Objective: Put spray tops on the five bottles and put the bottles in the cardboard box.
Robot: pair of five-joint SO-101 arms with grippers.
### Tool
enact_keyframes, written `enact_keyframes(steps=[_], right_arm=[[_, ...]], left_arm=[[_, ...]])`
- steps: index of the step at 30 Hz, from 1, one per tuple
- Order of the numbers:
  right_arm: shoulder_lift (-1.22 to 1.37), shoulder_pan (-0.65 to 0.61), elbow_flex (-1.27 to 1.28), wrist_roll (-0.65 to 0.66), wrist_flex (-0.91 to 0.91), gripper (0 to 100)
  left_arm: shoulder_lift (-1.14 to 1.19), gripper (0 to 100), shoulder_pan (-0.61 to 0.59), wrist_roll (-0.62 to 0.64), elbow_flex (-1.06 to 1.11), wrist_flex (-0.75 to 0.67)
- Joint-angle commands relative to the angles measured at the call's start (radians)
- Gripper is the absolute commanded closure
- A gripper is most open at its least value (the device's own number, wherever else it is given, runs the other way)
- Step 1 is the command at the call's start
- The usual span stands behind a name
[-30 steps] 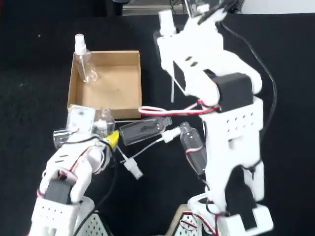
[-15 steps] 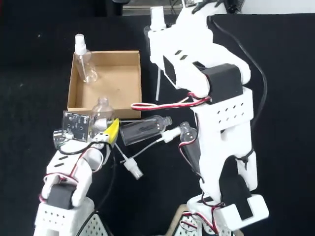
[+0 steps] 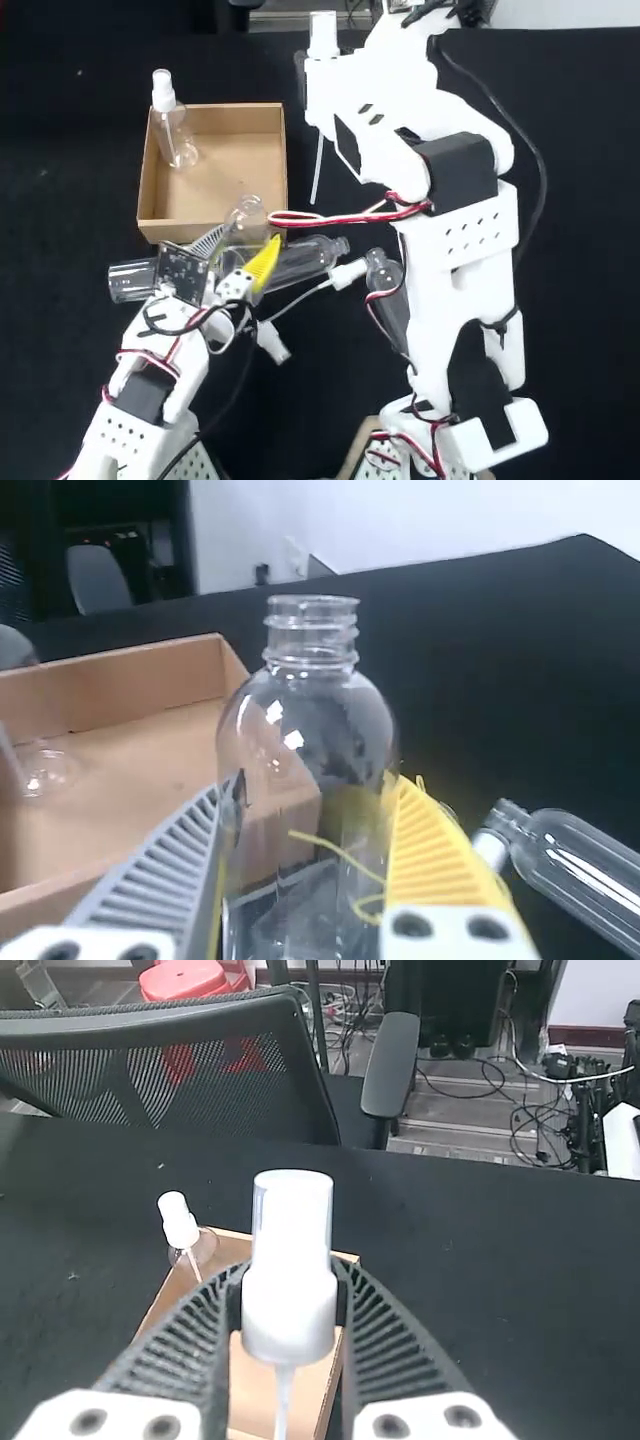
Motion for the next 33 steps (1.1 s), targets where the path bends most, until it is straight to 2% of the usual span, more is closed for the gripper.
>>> enact_keyframes(steps=[1, 7, 12, 15, 21, 26, 33], right_arm=[[-0.067, -0.044, -0.039, -0.009, 0.008, 98.5], [-0.070, -0.075, -0.048, -0.006, 0.002, 98.4], [-0.070, -0.078, -0.048, -0.008, -0.011, 98.3], [-0.070, -0.097, -0.048, -0.009, -0.031, 98.3], [-0.062, -0.130, -0.050, -0.009, -0.052, 98.7], [-0.070, -0.149, 0.007, -0.003, -0.241, 98.8], [-0.070, -0.153, 0.015, -0.008, -0.258, 98.7]], left_arm=[[-0.011, 96, 0.045, 0.008, 0.024, -0.020], [-0.020, 96, 0.047, 0.003, 0.022, -0.044], [-0.020, 96, -0.021, 0.002, 0.022, -0.216], [-0.020, 96, -0.077, 0.008, 0.022, -0.269], [-0.020, 96, -0.093, 0.008, 0.022, -0.273], [-0.020, 96, -0.093, 0.008, 0.022, -0.272], [-0.018, 96, -0.091, 0.009, 0.022, -0.272]])
